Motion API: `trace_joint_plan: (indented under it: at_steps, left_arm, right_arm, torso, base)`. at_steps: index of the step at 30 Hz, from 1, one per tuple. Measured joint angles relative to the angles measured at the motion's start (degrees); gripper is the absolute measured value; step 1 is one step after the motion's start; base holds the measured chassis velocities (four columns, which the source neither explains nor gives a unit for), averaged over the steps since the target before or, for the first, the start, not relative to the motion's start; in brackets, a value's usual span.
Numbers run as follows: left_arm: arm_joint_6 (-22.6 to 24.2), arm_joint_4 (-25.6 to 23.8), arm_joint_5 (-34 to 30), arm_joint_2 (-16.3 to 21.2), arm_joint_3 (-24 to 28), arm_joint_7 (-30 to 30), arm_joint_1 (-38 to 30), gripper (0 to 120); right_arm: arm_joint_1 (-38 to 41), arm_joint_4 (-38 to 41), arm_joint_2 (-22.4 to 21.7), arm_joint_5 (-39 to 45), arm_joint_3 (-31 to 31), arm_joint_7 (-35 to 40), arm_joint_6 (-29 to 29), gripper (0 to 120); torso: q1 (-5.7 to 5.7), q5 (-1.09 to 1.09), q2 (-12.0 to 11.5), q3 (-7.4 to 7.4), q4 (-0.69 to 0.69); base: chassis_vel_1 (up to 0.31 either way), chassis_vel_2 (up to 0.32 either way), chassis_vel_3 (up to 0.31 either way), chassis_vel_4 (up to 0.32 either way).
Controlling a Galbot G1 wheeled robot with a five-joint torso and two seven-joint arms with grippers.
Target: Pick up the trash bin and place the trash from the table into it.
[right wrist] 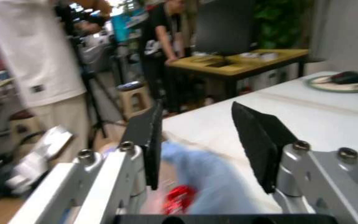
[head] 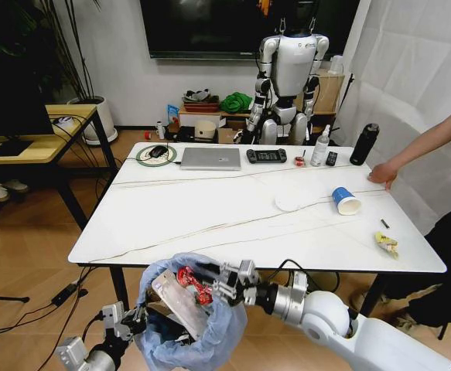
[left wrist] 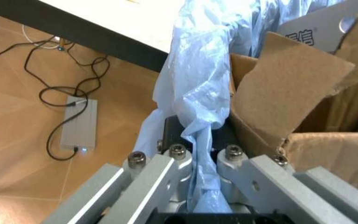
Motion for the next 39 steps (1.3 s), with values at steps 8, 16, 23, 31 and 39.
trace_joint_plan:
  at_steps: [8, 16, 23, 31, 39]
  left_arm:
    - [0.0, -0.2, 0.3, -0.5, -0.2, 0.0, 0.6, 0]
    - [-0.2, -0.4, 0.9, -1.1, -0.5, 0.3, 1.1, 0]
    - [-0.3, -0.5, 0.9, -1.2, -0.6, 0.3, 1.1, 0]
    - [-0.3, -0.4, 0.9, -1.3, -0.4, 0.3, 1.0, 0]
    - [-0.4, -0.6, 0.9, -1.4, -0.5, 0.4, 1.2, 0]
  right_arm:
    - [9.9, -15.1, 4.3, 1.6, 4.2, 8.3, -8.0, 75]
    - [17.8, -34.3, 8.1, -5.0, 5.1, 8.2, -9.9, 99]
    - [21.0, -45.6, 9.0, -7.2, 5.5, 5.7, -10.3, 100]
    - [21.6, -48.0, 9.1, -9.2, 5.4, 5.9, -11.8, 83]
    - [22.1, -48.4, 9.7, -10.3, 5.2, 6.7, -12.5, 53]
  torso:
    - [0.01, 0.01, 0.0, 0.01, 0.03]
    - [0.01, -0.01, 0.0, 0.01, 0.00]
    - [0.01, 0.01, 0.0, 0.00, 0.01]
    - [0.01, 0.00, 0.0, 0.00, 0.01]
    - [0.00, 0.00, 0.0, 0.00, 0.02]
  base:
    - [0.000, 0.000, 0.000, 0.000]
    - [0.000, 0.000, 0.000, 0.000]
    - [0.000, 0.000, 0.000, 0.000]
    - [0.000, 0.000, 0.000, 0.000]
    - [0.000, 0.000, 0.000, 0.000]
